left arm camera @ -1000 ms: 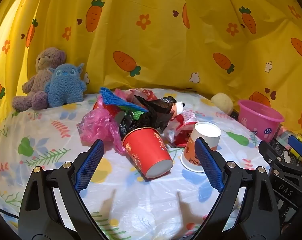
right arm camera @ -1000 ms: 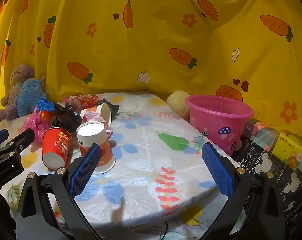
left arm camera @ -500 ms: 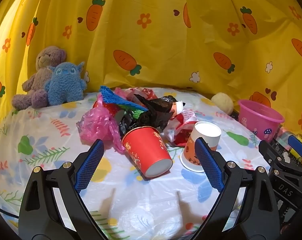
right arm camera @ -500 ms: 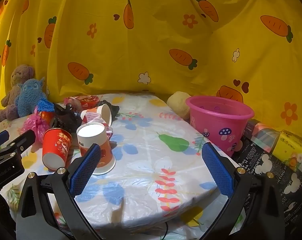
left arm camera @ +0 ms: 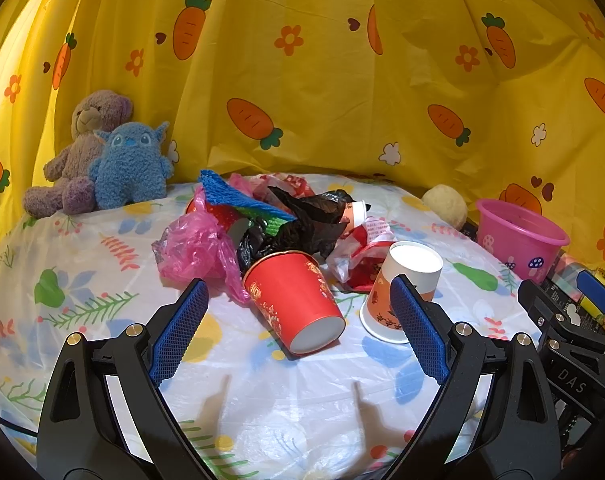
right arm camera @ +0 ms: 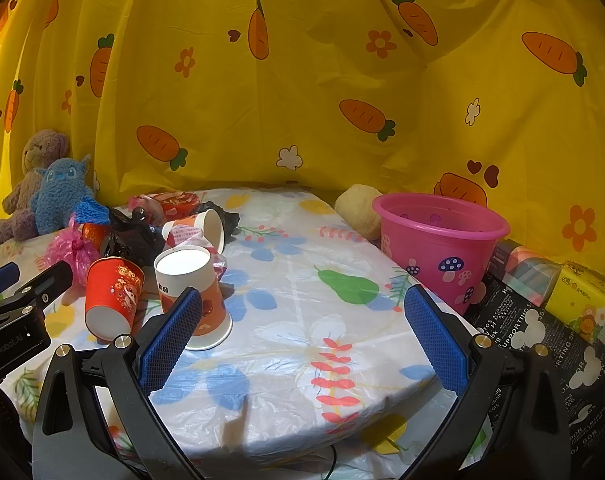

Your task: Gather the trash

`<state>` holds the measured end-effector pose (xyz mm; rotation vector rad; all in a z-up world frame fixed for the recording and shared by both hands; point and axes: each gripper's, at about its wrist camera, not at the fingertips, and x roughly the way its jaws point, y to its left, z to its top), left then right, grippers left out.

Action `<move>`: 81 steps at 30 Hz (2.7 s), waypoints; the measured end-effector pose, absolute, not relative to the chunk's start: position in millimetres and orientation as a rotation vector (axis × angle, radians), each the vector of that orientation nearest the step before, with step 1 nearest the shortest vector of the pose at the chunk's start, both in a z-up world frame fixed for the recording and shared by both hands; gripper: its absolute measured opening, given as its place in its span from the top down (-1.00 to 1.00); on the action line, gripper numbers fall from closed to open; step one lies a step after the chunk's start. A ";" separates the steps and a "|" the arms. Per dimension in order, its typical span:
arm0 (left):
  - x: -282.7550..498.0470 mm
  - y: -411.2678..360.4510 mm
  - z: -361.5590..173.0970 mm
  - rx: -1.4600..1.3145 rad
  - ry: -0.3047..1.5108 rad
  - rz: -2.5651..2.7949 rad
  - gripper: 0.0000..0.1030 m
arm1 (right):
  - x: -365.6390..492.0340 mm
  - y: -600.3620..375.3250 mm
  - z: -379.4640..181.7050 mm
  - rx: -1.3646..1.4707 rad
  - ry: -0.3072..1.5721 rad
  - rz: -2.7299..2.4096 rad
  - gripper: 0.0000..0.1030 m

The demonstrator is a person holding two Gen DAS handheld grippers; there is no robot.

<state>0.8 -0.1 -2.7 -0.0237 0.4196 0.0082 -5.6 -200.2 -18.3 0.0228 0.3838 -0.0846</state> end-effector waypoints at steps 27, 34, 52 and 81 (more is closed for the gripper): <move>-0.1 -2.3 -4.3 -0.029 0.419 0.003 -0.76 | -6.6 -200.8 -17.9 0.022 0.380 -0.082 -0.90; -0.4 -3.0 -4.1 -0.029 0.419 0.002 -0.76 | -7.2 -201.0 -17.9 0.022 0.379 -0.082 -0.90; -0.1 -5.4 -4.7 -0.031 0.420 0.000 -0.76 | -6.5 -199.6 -18.6 0.023 0.373 -0.081 -0.90; 4.7 -9.0 -4.1 -0.037 0.425 -0.011 -0.76 | -2.7 -199.0 -16.0 0.025 0.370 -0.073 -0.90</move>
